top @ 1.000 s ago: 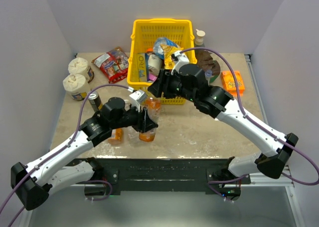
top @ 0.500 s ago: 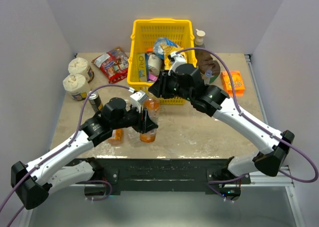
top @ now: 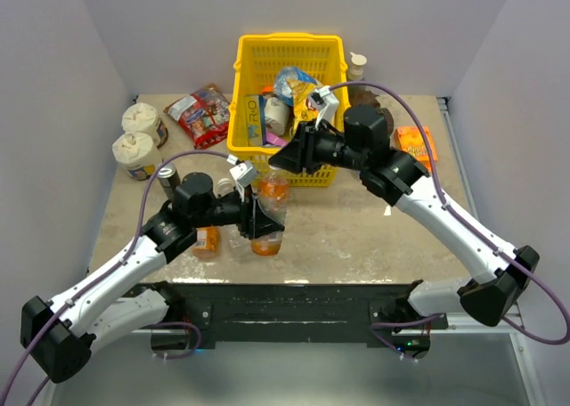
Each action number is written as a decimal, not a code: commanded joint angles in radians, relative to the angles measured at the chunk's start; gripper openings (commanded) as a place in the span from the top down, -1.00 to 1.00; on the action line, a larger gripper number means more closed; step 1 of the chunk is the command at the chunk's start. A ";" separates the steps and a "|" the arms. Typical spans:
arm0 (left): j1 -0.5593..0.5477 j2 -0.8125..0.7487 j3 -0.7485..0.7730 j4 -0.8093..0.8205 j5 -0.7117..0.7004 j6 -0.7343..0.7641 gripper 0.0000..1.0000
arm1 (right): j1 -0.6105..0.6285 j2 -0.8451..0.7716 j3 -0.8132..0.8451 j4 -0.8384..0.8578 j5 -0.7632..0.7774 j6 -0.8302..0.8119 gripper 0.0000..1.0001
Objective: Unscrew the bottle caps
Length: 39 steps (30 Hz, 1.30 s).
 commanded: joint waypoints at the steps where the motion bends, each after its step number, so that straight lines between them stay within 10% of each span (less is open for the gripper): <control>1: 0.021 -0.017 -0.017 0.189 0.250 0.014 0.42 | -0.078 -0.035 0.013 0.123 -0.309 -0.054 0.71; 17: 0.046 0.016 -0.035 0.337 0.495 -0.058 0.43 | -0.211 -0.047 0.143 0.054 -0.511 -0.114 0.75; 28: 0.058 -0.118 -0.052 0.211 0.004 0.022 0.42 | -0.241 -0.313 -0.154 -0.173 0.171 -0.128 0.75; 39: 0.056 -0.150 -0.017 0.134 -0.164 0.050 0.42 | -0.277 -0.430 -0.542 -0.180 0.805 0.071 0.71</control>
